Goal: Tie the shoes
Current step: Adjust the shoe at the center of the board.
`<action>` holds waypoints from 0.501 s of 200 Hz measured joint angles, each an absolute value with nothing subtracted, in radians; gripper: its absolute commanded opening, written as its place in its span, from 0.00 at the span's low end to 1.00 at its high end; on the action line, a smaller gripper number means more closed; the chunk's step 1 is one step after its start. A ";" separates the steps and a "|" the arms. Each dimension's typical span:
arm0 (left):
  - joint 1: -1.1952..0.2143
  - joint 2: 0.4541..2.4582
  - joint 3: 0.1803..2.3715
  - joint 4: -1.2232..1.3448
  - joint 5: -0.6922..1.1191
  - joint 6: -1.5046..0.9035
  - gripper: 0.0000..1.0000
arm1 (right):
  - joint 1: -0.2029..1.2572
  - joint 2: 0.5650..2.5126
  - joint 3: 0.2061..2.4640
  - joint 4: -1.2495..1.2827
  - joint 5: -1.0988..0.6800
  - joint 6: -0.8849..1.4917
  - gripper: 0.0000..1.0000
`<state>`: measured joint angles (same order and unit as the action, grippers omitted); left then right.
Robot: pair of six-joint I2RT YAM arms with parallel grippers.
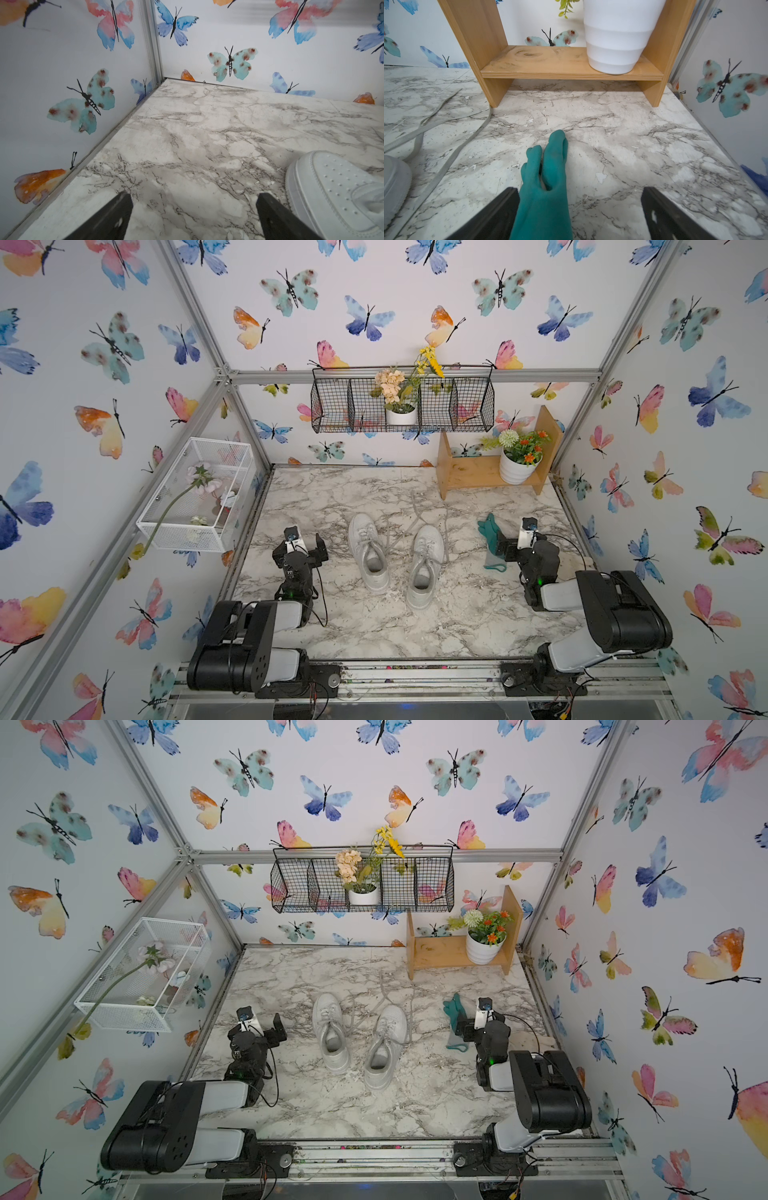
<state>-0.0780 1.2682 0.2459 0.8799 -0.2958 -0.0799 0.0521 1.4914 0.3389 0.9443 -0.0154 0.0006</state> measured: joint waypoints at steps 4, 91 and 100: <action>-0.078 1.238 0.271 0.838 -0.296 -0.089 0.99 | 0.052 1.468 0.362 0.898 -0.015 0.007 0.98; -0.107 1.099 0.799 0.014 0.093 -0.410 1.00 | 0.085 1.138 0.787 0.023 -0.366 0.270 0.87; -0.130 1.096 0.780 -0.034 0.133 -0.422 1.00 | 0.126 1.124 0.786 -0.058 -0.386 0.292 0.86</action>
<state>-0.1295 1.0958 0.7803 -0.0341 0.1326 -0.4217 0.1261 1.1244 0.7860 -0.0582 -0.3862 0.2920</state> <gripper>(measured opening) 0.998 0.868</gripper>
